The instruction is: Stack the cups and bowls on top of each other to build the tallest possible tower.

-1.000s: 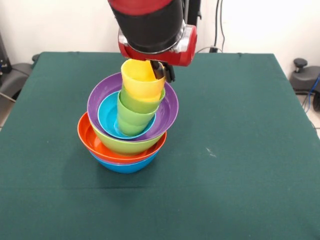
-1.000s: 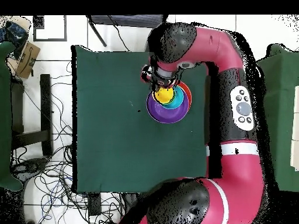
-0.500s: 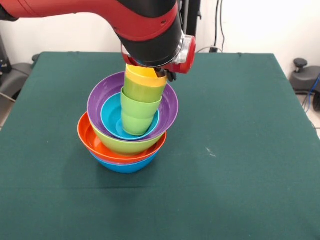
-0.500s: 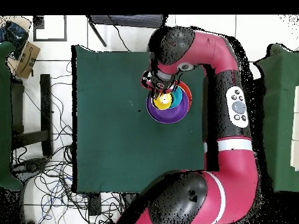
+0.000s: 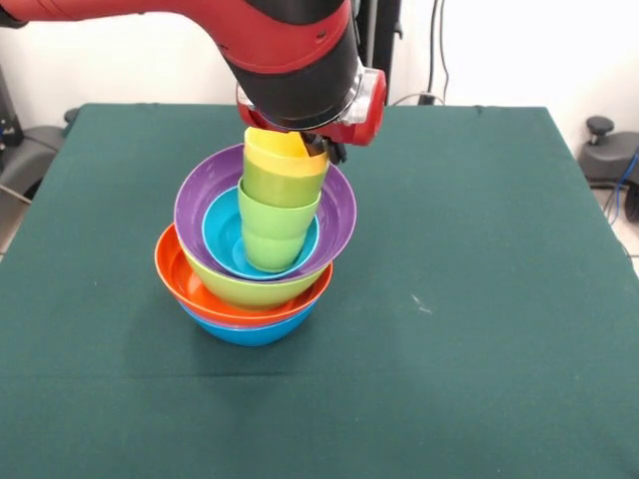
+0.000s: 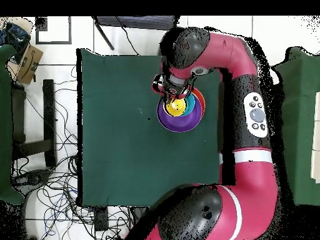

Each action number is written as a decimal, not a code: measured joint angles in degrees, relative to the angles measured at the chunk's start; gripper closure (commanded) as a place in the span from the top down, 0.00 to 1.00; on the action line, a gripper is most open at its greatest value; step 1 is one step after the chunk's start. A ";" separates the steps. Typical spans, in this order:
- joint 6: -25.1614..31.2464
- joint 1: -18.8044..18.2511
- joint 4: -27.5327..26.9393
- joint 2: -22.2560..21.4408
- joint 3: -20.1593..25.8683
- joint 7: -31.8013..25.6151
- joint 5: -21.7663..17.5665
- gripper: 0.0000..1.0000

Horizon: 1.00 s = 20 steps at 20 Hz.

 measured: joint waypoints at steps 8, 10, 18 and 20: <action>-2.03 0.07 -0.25 -0.71 -0.02 0.00 -0.43 1.00; -2.49 0.15 -0.67 -0.93 -0.02 0.00 -0.55 1.00; -3.55 0.19 -0.80 -1.94 -0.03 0.00 -0.69 1.00; -3.88 0.19 -0.76 -2.30 -0.07 0.00 -0.69 1.00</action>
